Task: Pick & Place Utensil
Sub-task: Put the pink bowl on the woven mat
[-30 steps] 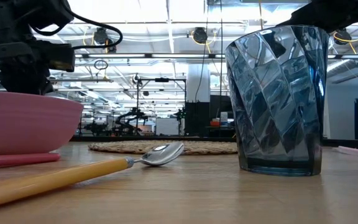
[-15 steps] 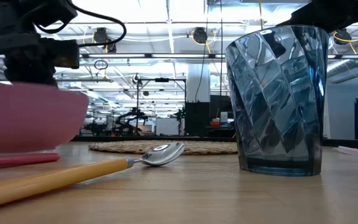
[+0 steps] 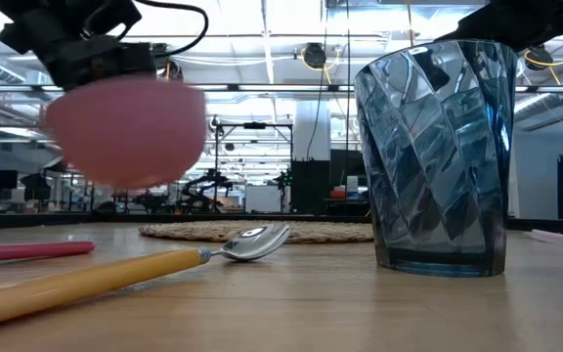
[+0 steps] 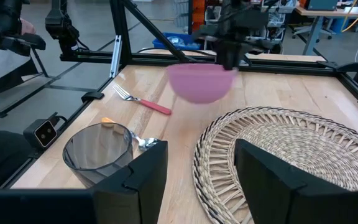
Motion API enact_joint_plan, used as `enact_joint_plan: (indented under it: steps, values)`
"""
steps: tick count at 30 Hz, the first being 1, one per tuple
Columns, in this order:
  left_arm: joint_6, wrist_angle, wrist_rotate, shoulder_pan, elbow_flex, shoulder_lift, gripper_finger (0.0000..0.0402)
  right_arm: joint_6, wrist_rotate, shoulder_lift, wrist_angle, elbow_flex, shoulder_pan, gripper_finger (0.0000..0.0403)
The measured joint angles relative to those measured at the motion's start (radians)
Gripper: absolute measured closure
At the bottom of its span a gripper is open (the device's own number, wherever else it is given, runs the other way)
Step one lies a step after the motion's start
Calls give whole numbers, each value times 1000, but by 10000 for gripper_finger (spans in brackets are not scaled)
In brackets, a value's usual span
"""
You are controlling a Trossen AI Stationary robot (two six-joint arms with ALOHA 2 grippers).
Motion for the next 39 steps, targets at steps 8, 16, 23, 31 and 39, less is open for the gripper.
enact_joint_plan:
  steps: [8,16,23,31,39]
  values:
    - [46,180,-36,148,0,1,382,0,1,0,0,0,0,227]
    - [90,273,-55,269,0,2,389,0,2,0,0,0,0,227]
    - [95,375,-88,332,1,33,395,-5,3,0,24,0,0,227]
    - [102,428,-89,359,68,200,390,-8,3,0,52,0,0,227]
    - [164,303,-88,385,246,347,382,2,3,0,52,0,0,227]
